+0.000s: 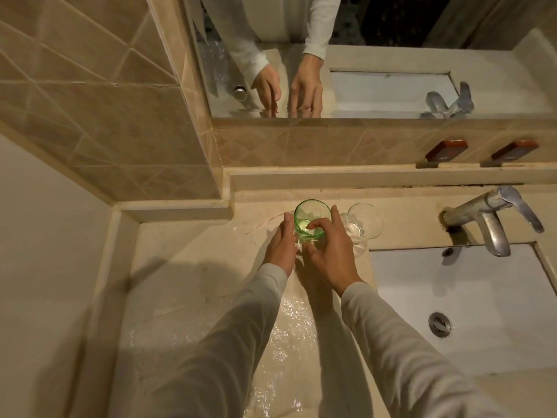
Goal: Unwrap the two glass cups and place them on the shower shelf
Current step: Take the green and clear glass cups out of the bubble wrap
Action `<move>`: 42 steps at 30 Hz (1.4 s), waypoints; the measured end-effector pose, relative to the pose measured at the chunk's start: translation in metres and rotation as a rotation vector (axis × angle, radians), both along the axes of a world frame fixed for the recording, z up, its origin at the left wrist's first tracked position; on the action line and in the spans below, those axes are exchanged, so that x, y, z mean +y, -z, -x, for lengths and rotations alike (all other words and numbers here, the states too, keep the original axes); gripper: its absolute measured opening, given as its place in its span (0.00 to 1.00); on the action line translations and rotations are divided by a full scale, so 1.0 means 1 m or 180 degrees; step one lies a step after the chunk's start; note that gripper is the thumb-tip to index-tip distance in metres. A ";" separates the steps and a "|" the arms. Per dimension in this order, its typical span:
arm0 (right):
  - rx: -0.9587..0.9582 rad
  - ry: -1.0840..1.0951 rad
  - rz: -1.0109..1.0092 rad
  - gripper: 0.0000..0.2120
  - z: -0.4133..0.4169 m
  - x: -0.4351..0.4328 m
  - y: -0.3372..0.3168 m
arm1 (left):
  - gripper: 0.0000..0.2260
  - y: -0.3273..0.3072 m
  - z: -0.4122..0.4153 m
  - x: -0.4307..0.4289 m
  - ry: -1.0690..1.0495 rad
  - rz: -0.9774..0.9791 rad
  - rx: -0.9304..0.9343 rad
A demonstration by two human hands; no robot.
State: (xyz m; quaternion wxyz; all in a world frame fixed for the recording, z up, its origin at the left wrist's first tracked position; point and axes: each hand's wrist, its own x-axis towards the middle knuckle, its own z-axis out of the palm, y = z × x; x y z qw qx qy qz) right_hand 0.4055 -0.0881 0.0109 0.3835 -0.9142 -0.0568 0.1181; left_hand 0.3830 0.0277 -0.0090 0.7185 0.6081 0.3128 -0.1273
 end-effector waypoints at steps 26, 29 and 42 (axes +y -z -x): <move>0.1435 0.0245 -0.0029 0.10 0.101 -0.024 0.025 | 0.18 0.050 0.098 0.080 0.2164 -0.2824 -0.0062; 0.1294 0.0088 -0.0313 0.10 0.091 -0.018 0.009 | 0.17 0.044 0.104 0.092 0.2035 -0.2613 -0.0034; -0.0226 -0.1084 0.0214 0.30 0.112 0.038 -0.006 | 0.15 0.014 0.141 0.173 -0.1170 -0.2245 0.0171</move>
